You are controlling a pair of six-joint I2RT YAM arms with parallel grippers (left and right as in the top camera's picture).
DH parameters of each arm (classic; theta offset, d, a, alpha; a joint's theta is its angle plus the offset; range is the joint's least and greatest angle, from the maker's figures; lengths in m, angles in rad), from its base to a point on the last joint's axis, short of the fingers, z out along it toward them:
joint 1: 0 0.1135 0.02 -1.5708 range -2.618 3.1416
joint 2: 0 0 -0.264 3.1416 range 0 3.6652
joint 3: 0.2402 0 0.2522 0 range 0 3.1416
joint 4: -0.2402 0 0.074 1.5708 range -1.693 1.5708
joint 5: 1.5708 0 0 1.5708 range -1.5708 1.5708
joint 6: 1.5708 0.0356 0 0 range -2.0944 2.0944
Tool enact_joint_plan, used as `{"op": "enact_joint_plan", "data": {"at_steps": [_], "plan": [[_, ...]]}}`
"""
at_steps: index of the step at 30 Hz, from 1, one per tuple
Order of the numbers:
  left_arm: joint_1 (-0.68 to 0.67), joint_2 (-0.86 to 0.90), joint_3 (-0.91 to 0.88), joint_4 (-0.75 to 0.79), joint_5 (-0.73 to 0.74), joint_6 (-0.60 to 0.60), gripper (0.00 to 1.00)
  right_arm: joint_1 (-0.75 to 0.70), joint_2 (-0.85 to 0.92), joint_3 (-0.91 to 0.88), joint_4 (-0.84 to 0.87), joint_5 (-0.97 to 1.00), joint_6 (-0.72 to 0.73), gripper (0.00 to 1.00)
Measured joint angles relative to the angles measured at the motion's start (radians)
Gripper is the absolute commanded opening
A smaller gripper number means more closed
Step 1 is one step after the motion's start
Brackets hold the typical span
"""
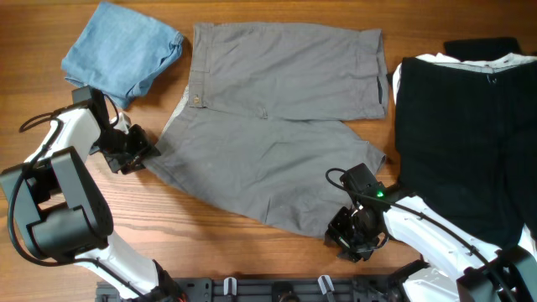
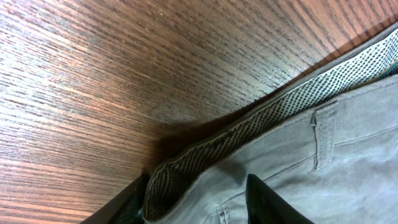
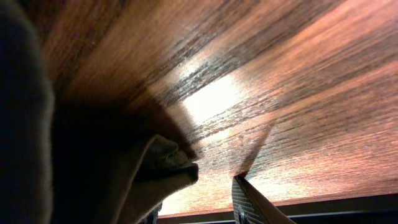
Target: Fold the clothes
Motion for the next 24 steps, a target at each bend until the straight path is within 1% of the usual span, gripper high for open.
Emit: {"op": "enact_joint_plan", "data": {"at_steps": [1,3,4,5,6,7,8,9,11,13,15,17,20,22,23,24], "plan": [[0.0,0.0,0.0,0.0,0.0,0.0,0.53,0.0,0.0,0.001,0.008,0.0,0.006,0.4],[0.0,0.0,0.0,-0.003,0.003,0.0,0.56,0.0,-0.001,0.003,0.031,-0.001,0.008,0.41],[0.0,0.0,0.001,-0.006,0.005,0.0,0.57,0.0,-0.001,0.004,0.035,-0.001,0.006,0.43],[-0.001,0.0,0.001,-0.007,0.008,0.0,0.58,0.0,-0.002,0.004,0.035,-0.001,-0.001,0.43],[-0.002,0.0,0.002,-0.007,0.01,0.001,0.59,0.0,-0.003,0.007,0.036,0.003,-0.007,0.31],[-0.002,0.0,0.002,-0.005,0.011,0.001,0.59,0.0,-0.003,0.008,0.036,0.009,-0.007,0.29],[-0.003,0.0,0.002,-0.005,0.011,0.001,0.59,0.0,-0.003,0.012,0.037,0.019,-0.019,0.3],[-0.004,-0.001,0.002,-0.005,0.011,0.001,0.6,0.0,-0.003,0.019,0.042,0.037,-0.023,0.35],[-0.005,-0.001,0.002,-0.004,0.011,0.001,0.59,-0.004,-0.015,0.047,-0.012,0.087,-0.056,0.42],[-0.005,-0.001,0.002,-0.006,0.011,0.01,0.6,-0.005,-0.071,0.088,-0.054,0.117,-0.099,0.46],[-0.005,-0.002,0.002,-0.008,0.014,0.029,0.64,-0.005,-0.153,0.114,-0.083,0.131,-0.121,0.52],[-0.004,-0.002,0.002,-0.011,0.032,0.068,0.65,-0.005,-0.18,0.115,-0.132,0.137,-0.112,0.52],[-0.004,-0.009,-0.002,-0.007,0.041,0.09,0.66,-0.005,-0.17,0.114,-0.138,0.163,-0.097,0.51],[-0.004,-0.013,-0.004,-0.007,0.041,0.096,0.68,-0.005,-0.133,0.098,-0.093,0.176,-0.091,0.5],[-0.005,-0.014,-0.006,-0.007,0.041,0.098,0.69,-0.005,-0.098,0.086,-0.035,0.17,-0.101,0.48],[-0.005,-0.015,-0.007,-0.007,0.041,0.098,0.69,-0.005,-0.071,0.085,-0.029,0.151,-0.119,0.47]]}}
